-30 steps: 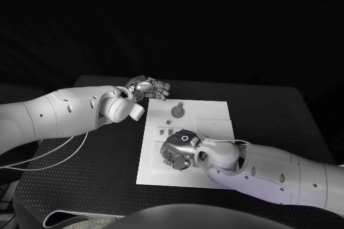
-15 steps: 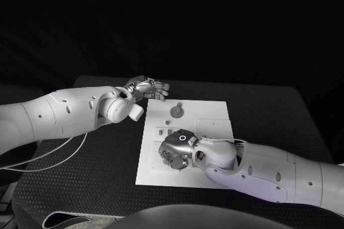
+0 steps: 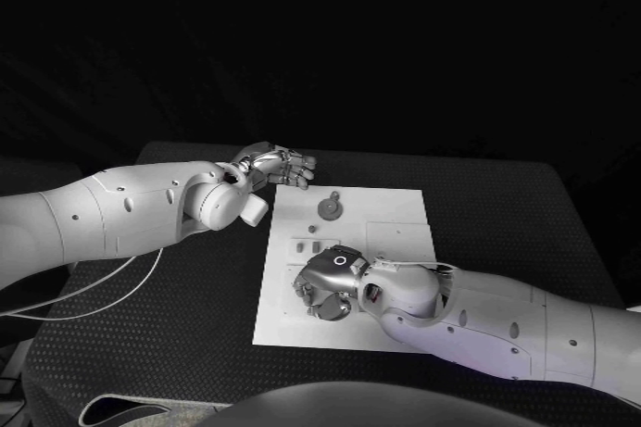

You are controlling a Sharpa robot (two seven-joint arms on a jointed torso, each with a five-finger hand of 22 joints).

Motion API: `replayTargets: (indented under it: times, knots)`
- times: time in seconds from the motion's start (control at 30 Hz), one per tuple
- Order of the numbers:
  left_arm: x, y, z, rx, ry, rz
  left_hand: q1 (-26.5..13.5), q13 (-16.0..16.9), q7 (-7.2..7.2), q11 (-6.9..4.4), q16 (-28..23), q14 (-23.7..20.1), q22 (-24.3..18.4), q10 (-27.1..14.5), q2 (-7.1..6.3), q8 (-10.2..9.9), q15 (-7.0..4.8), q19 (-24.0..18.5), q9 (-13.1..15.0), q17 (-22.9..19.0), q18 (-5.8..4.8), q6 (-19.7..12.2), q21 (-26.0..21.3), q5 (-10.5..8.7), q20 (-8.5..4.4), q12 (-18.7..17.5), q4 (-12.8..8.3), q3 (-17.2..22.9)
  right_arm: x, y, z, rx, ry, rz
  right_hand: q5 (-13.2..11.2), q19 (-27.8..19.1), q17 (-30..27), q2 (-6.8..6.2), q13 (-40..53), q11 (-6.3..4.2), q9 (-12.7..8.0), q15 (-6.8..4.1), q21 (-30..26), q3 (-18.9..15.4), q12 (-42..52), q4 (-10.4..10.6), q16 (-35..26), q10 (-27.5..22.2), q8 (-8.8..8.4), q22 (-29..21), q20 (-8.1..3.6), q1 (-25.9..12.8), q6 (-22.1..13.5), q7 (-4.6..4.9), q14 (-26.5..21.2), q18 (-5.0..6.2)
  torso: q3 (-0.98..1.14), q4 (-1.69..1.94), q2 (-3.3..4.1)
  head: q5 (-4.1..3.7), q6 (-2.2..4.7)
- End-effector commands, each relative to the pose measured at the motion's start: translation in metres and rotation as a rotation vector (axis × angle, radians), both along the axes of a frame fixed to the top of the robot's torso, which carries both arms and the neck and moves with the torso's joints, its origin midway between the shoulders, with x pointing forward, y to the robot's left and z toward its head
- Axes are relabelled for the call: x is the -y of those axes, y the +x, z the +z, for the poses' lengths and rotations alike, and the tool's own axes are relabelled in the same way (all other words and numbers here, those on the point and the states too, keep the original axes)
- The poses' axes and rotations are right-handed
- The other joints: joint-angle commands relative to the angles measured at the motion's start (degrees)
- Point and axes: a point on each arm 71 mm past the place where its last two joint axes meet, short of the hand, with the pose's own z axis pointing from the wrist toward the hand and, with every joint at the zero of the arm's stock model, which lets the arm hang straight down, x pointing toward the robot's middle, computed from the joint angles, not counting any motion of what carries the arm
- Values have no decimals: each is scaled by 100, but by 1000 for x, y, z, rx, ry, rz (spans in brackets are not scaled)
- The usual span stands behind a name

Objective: Assemble the parts on the task board

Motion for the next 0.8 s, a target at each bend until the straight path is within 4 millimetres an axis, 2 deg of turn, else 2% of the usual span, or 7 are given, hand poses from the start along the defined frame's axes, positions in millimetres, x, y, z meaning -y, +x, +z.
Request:
replayTargets:
  times: [0.03, 0.2, 0.27, 0.4, 0.5, 0.6, 0.8]
  knots:
    - [3, 0, 2, 5, -8, -18, 24, -10, 36, 37, -37, 25, -10, 8, 38, -20, 19, 26, -10, 8, -27, -4, -12, 30, -4, -28, 0, -24, 0, -1, -1, -21, 2, 9, 12, -35, -11, -86, -11, 1, -11, 36, -24, -46, -29, -9, -18, -34, -44, 33, -24, -6, -77, 39, -6, 174, 1, -3, -2, 10, -20]
    - [2, 0, 1, 1, -7, -20, 24, -11, 37, 37, -38, 25, -11, 8, 37, -21, 20, 25, -10, 8, -28, -4, -12, 30, -4, -29, -1, -25, 3, 2, 2, -30, 66, -21, 12, -39, -19, -124, -57, 48, -34, 81, -45, -80, -102, 7, -21, -146, -89, 19, -12, -93, -154, 72, -25, 172, 4, -4, -1, 0, -22]
    - [2, 0, 1, 1, -7, -20, 22, -11, 37, 37, -39, 25, -11, 8, 36, -21, 20, 25, -11, 8, -28, -5, -13, 30, -3, -29, 0, -27, 4, 3, 3, -20, 89, -28, 15, -30, -21, -115, -107, 96, -54, 124, -53, -89, -132, 8, -13, -280, -114, 11, -10, -151, -227, 102, -27, 177, 3, -4, 0, -7, -11]
    - [3, 0, 1, 0, -7, -21, 21, -12, 37, 38, -40, 24, -12, 7, 33, -22, 20, 24, -11, 8, -29, -5, -13, 29, -2, -30, 0, -29, 7, 5, 5, -12, 108, -41, 15, -59, -28, -185, -207, 188, -76, 217, -82, -88, -134, 4, -15, -533, -116, 1, 1, -185, -308, 128, -73, 175, 6, -5, -4, -18, 8]
    - [2, 0, 1, 0, -7, -20, 19, -13, 38, 38, -41, 23, -12, 6, 30, -23, 21, 23, -12, 8, -29, -6, -13, 28, -2, -31, 0, -31, 11, 7, 6, -11, 134, -58, 12, -161, -54, -210, -275, 240, -86, 276, -146, -60, -133, 15, -71, -681, -109, -13, 32, -211, -344, 112, -193, 147, 4, -2, 0, -44, 18]
    - [1, 0, 1, 0, -6, -18, 18, -13, 38, 39, -42, 22, -13, 6, 29, -23, 22, 22, -12, 9, -30, -7, -13, 28, -1, -32, 1, -32, 16, 8, 8, -8, 163, -72, 14, -294, -95, -292, -368, 311, -107, 337, -216, -29, -130, 15, -145, -871, -124, -20, 71, -229, -441, 92, -329, 110, 5, -6, -3, -52, 32]
    - [1, 0, 1, 1, -6, -18, 17, -14, 38, 39, -44, 20, -14, 5, 27, -23, 22, 20, -13, 9, -30, -6, -14, 27, -1, -33, 1, -34, 29, 10, 18, 0, 255, -77, 13, -334, -113, -448, -444, 340, -146, 368, -230, 4, -109, 47, -142, -943, -133, -13, 91, -290, -631, 52, -385, 97, 4, -10, -6, -85, 59]
